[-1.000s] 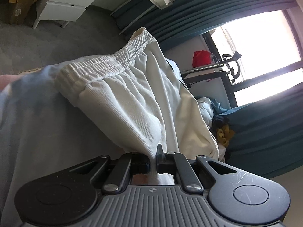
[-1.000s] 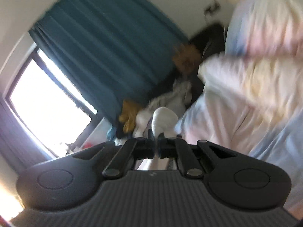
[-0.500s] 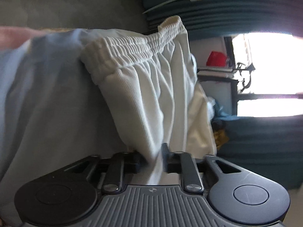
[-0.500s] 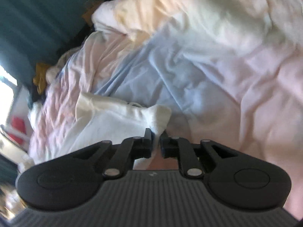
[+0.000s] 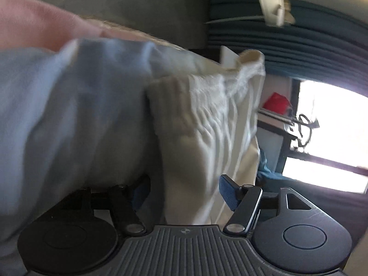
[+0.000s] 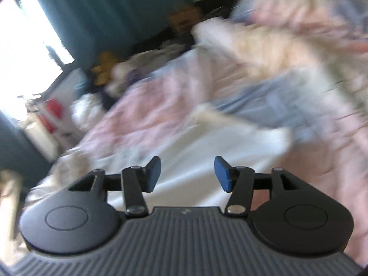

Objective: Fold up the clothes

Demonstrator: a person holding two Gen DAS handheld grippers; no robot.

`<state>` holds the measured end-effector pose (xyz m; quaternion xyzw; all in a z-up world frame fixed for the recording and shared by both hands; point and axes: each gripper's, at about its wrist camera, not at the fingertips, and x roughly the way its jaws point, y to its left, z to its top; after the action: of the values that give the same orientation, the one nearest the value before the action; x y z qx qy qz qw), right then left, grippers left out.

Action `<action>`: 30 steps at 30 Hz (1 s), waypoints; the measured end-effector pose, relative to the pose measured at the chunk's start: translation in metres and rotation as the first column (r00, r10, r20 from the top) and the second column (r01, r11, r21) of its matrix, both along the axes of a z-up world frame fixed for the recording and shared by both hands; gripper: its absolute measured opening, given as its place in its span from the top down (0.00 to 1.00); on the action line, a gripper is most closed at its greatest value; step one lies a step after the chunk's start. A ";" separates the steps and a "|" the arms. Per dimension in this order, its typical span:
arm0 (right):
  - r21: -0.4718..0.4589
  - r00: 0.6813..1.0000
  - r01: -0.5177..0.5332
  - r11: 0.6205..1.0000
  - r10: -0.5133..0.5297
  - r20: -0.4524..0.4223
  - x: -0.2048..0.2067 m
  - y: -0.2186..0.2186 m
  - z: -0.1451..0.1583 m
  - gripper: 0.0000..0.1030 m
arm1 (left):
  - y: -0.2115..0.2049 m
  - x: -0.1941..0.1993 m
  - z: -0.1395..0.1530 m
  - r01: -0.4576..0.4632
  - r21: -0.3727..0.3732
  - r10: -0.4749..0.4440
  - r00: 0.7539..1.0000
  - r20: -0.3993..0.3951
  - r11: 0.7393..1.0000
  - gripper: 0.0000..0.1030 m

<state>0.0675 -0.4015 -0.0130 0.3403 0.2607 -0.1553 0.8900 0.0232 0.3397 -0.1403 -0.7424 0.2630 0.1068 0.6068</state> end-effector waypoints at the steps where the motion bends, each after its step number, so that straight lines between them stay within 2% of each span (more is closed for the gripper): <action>1: 0.020 0.999 -0.031 0.999 0.030 0.013 0.006 0.014 0.002 0.46 | 0.003 0.004 -0.007 -0.003 -0.026 0.003 1.000 -0.004 1.000 0.38; 2: 0.038 0.998 -0.061 0.997 0.060 0.026 0.013 0.029 0.003 0.46 | 0.004 0.006 -0.009 -0.004 -0.029 0.003 1.000 -0.008 1.000 0.42; 3: 0.050 0.996 -0.087 0.995 0.086 0.035 0.018 0.043 0.004 0.46 | 0.004 0.006 -0.008 -0.004 -0.019 0.004 1.000 -0.010 1.000 0.52; 4: 0.059 0.993 -0.115 0.992 0.113 0.041 0.025 0.059 0.001 0.46 | 0.004 0.008 -0.005 0.004 0.018 -0.004 1.000 -0.012 1.000 0.65; 6: 0.077 0.986 -0.163 0.984 0.160 0.042 0.039 0.084 -0.009 0.46 | 0.004 0.010 0.006 0.026 0.123 -0.024 1.000 -0.017 0.992 0.83; 8: 0.061 0.976 -0.215 0.975 0.212 0.045 0.050 0.104 -0.020 0.46 | 0.004 0.011 0.020 0.041 0.228 -0.036 0.999 -0.026 0.973 0.88; 11: -0.003 0.958 -0.285 0.958 0.285 0.036 0.059 0.131 -0.035 0.46 | -0.003 0.009 0.047 0.065 0.410 -0.049 0.998 -0.049 0.910 0.91; 14: -0.051 0.939 -0.342 0.938 0.344 0.020 0.059 0.147 -0.048 0.46 | -0.015 0.011 0.072 0.110 0.578 -0.060 0.993 -0.105 0.808 0.91; 15: -0.073 0.935 -0.354 0.933 0.355 0.010 0.059 0.150 -0.051 0.46 | -0.019 0.013 0.075 0.139 0.616 -0.067 0.988 -0.140 0.775 0.90; 17: -0.120 0.927 -0.373 0.920 0.374 -0.014 0.057 0.155 -0.058 0.46 | -0.022 0.022 0.075 0.210 0.642 -0.083 0.971 -0.222 0.737 0.89; 20: -0.126 0.926 -0.378 0.917 0.375 -0.049 0.055 0.155 -0.070 0.46 | -0.023 0.026 0.081 0.243 0.660 -0.094 0.963 -0.254 0.711 0.80; 21: -0.091 0.922 -0.387 0.918 0.384 -0.045 0.054 0.153 -0.073 0.46 | -0.025 0.026 0.085 0.247 0.666 -0.095 0.962 -0.256 0.703 0.72; 22: -0.076 0.919 -0.395 0.916 0.393 -0.039 0.053 0.153 -0.074 0.46 | -0.027 0.024 0.089 0.256 0.671 -0.102 0.960 -0.261 0.696 0.58; 24: -0.084 0.913 -0.407 0.909 0.406 -0.030 0.050 0.156 -0.073 0.46 | -0.034 0.016 0.095 0.263 0.677 -0.126 0.961 -0.245 0.688 0.48; 25: -0.109 0.912 -0.410 0.905 0.410 -0.028 0.049 0.158 -0.070 0.46 | -0.039 0.013 0.101 0.268 0.689 -0.136 0.961 -0.241 0.673 0.45; 27: -0.151 0.908 -0.417 0.896 0.419 -0.020 0.046 0.163 -0.066 0.46 | -0.051 0.005 0.117 0.288 0.730 -0.153 0.957 -0.247 0.620 0.36; 30: -0.177 0.898 -0.434 0.883 0.439 -0.012 0.043 0.167 -0.062 0.46 | -0.073 -0.005 0.137 0.319 0.802 -0.172 0.948 -0.268 0.506 0.27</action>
<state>0.1100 -0.2344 -0.0746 0.1956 0.3033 0.0316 0.9321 0.0181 0.2666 -0.0029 -0.3071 0.3285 0.1886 0.8731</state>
